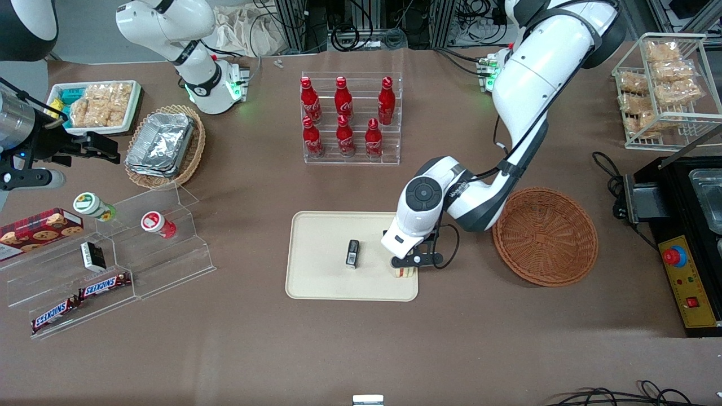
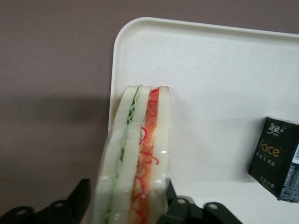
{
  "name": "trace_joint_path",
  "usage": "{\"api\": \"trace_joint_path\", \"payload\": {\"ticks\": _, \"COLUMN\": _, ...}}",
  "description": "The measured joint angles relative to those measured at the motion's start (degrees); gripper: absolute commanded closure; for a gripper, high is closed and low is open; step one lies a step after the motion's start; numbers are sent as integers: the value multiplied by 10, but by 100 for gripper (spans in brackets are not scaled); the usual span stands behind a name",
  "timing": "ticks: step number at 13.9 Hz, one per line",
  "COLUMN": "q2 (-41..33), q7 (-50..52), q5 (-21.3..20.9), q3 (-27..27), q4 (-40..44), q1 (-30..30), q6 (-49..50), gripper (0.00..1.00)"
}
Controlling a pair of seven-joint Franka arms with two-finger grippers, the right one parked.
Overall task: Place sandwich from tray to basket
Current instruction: 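Lower the left gripper and close it on the wrapped sandwich, then lift the sandwich and carry it over the wicker basket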
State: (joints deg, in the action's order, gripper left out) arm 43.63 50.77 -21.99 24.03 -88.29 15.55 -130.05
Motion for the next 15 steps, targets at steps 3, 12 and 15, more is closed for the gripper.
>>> {"api": "trace_joint_path", "payload": {"ticks": 3, "q2": 3, "q7": 1, "q5": -11, "q3": 0, "q4": 0, "q1": 1, "q6": -8, "gripper": 99}}
{"api": "trace_joint_path", "payload": {"ticks": 12, "q2": -140, "q7": 80, "q5": 66, "q3": -2, "q4": 2, "q1": -35, "q6": 150, "gripper": 100}}
{"api": "trace_joint_path", "payload": {"ticks": 15, "q2": -209, "q7": 80, "q5": 88, "q3": -4, "q4": -42, "q1": -103, "q6": 193, "gripper": 100}}
